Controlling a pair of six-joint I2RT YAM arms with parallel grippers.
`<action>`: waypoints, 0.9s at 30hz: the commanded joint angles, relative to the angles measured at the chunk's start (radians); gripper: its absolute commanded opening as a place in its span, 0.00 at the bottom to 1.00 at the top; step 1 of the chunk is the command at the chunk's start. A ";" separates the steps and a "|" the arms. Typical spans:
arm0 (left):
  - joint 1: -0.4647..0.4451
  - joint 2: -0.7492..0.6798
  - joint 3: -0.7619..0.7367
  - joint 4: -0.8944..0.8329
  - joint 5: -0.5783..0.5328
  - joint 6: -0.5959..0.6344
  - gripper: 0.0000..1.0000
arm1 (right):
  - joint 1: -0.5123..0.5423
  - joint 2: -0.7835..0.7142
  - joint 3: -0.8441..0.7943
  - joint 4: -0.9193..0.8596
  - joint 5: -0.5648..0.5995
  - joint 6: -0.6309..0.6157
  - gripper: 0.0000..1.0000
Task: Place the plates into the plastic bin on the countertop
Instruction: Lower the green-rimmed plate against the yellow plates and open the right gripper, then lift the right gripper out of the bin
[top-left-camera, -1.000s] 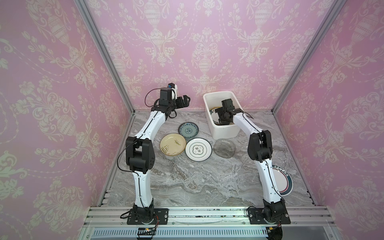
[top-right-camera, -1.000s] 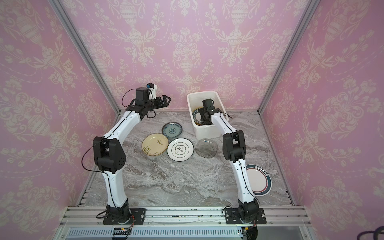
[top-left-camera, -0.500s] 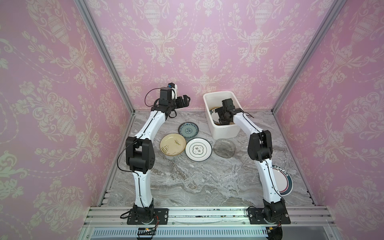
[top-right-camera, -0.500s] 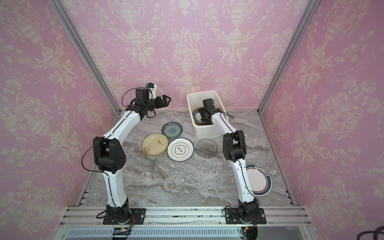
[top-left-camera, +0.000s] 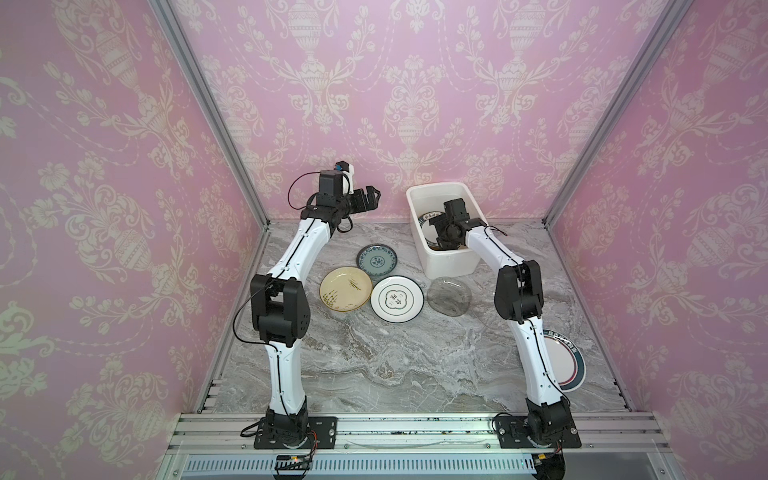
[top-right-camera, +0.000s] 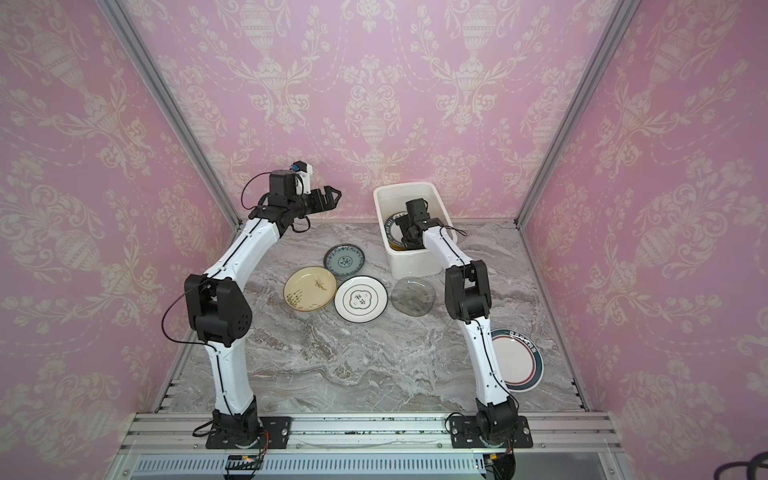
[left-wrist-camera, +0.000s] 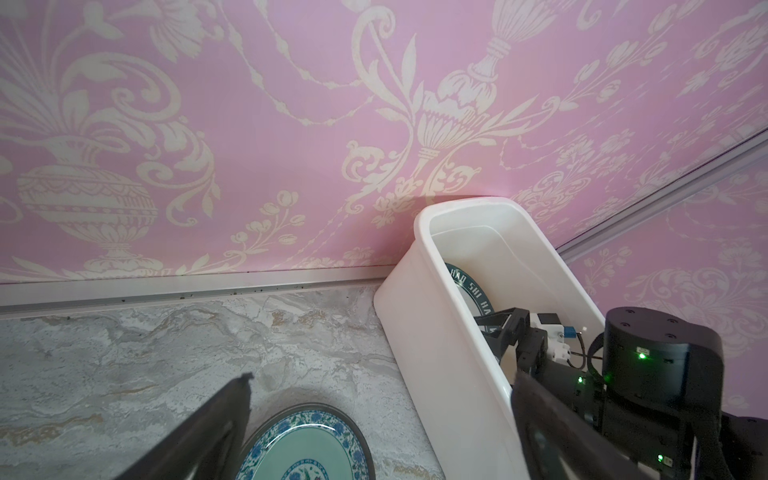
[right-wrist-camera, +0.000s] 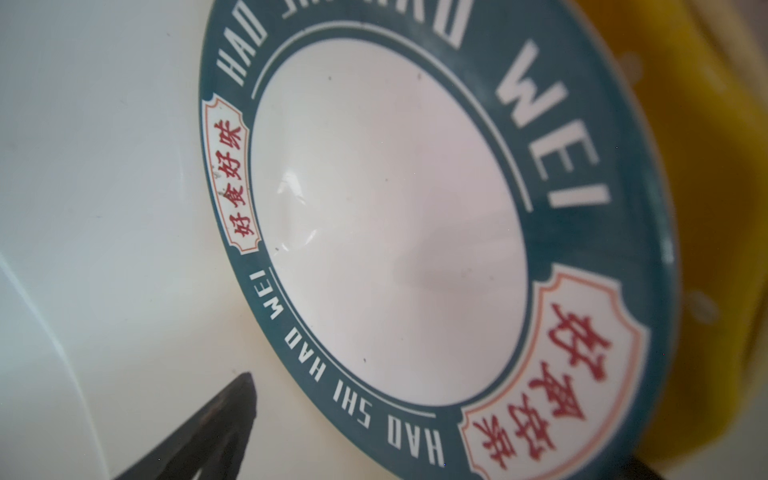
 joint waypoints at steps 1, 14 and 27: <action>0.000 0.026 0.042 -0.035 -0.003 0.025 0.99 | -0.022 0.019 -0.002 0.012 0.011 -0.022 1.00; 0.000 -0.064 -0.037 -0.013 -0.011 0.049 0.99 | -0.001 -0.131 -0.078 -0.008 0.042 -0.063 1.00; 0.011 -0.294 -0.349 0.111 -0.091 0.049 0.99 | 0.009 -0.263 -0.209 0.026 0.064 -0.083 1.00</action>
